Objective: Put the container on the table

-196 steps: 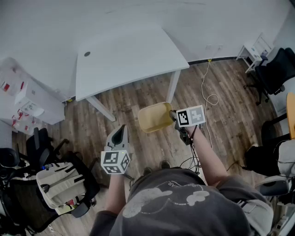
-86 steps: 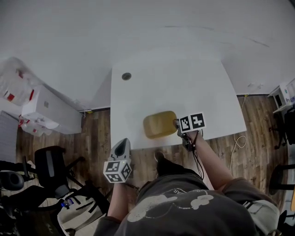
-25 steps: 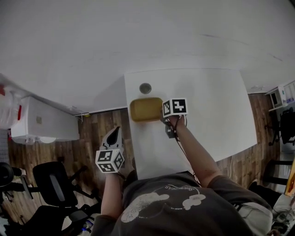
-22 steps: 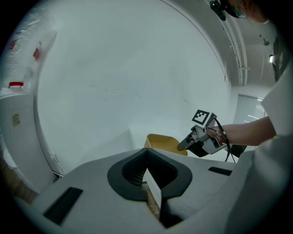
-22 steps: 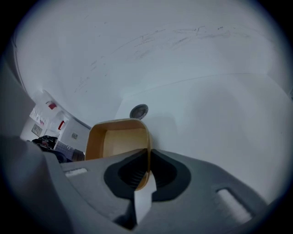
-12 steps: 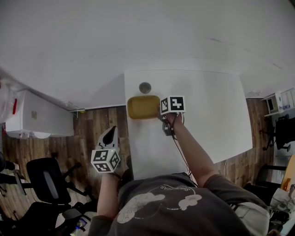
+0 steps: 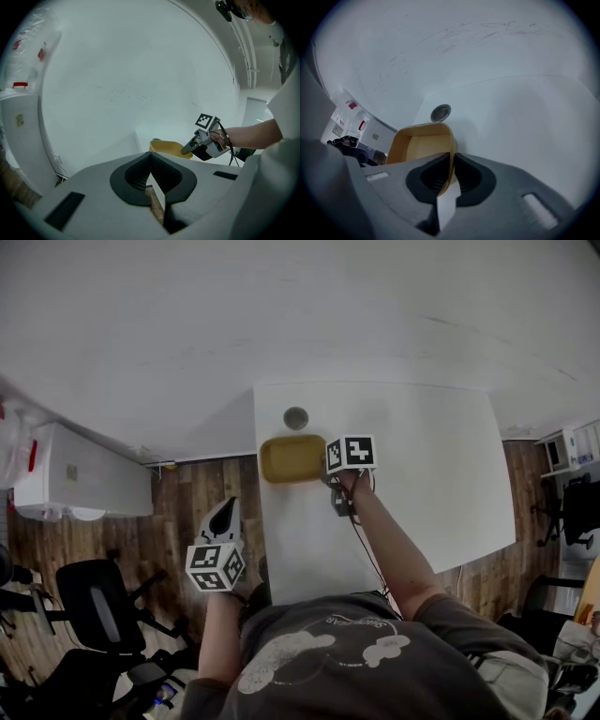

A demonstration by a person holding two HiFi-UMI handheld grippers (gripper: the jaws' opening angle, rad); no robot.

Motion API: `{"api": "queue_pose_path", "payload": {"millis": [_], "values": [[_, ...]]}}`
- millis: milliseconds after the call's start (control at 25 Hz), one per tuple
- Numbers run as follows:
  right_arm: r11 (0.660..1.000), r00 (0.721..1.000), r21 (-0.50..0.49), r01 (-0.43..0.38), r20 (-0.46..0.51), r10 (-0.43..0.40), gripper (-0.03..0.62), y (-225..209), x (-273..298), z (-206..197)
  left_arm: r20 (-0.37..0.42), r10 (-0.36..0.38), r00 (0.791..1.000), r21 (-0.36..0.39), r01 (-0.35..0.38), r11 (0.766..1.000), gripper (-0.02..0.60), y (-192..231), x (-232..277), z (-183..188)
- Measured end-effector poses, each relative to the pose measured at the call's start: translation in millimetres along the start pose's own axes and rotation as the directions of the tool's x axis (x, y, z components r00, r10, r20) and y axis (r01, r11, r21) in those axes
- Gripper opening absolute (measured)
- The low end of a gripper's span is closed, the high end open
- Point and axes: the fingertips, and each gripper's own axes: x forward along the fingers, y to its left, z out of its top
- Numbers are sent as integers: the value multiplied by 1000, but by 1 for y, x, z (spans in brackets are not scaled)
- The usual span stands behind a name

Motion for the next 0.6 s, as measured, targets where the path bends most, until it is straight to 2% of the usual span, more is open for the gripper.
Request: {"api": "queue_pose_path", "payload": {"millis": [240, 440, 600], "values": [[1000, 1000, 14, -7, 9, 7, 26, -1, -2, 2, 0, 1, 1000, 2, -1, 1000, 0, 0, 0, 1], [999, 999, 18, -35, 25, 35, 71, 2, -4, 4, 5, 1, 1000, 10, -1, 1000, 0, -3, 0, 3], [998, 997, 24, -60, 43, 59, 80, 5, -9, 4, 8, 0, 1000, 15, 0, 1000, 0, -6, -2, 5]]}}
